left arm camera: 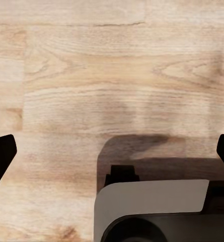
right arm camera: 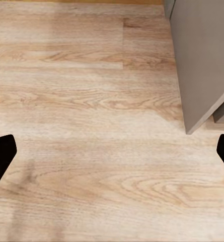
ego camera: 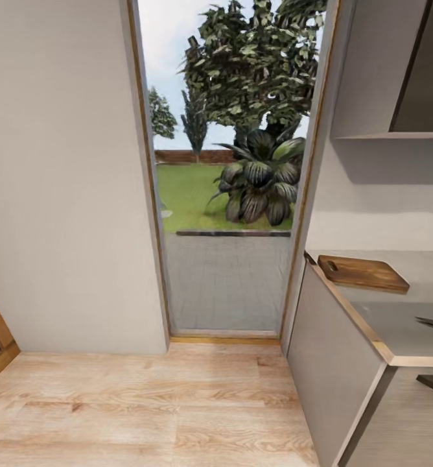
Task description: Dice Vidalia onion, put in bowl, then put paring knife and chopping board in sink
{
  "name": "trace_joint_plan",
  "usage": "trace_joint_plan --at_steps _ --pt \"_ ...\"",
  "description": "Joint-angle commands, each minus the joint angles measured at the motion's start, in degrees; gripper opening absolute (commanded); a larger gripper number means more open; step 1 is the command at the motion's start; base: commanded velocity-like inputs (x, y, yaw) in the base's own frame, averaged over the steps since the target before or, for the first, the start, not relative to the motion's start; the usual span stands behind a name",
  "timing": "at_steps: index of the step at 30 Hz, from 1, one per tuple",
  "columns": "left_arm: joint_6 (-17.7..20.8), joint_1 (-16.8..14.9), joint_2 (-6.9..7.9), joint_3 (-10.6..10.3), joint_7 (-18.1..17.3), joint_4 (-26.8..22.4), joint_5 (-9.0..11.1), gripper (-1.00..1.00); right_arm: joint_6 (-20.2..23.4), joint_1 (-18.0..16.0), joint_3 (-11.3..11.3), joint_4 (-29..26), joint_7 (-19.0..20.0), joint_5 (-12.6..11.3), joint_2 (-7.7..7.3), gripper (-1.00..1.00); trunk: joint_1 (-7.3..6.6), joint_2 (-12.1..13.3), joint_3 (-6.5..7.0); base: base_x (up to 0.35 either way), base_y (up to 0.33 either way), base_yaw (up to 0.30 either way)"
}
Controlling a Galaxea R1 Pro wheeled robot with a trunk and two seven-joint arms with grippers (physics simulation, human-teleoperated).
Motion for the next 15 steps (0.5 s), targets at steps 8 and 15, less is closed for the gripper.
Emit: trace_joint_plan --at_steps 8,15 --pt "-0.03 0.03 -0.16 0.07 -0.02 -0.22 0.11 1.00 -0.17 -0.04 0.04 0.04 -0.03 0.04 0.00 1.00 0.01 -0.03 -0.05 0.011 0.000 0.000" --pt "-0.02 0.03 -0.22 0.05 -0.03 -0.19 0.12 1.00 -0.16 -0.04 0.04 0.11 -0.03 0.04 -0.48 1.00 0.01 -0.03 -0.05 0.000 0.000 0.000"
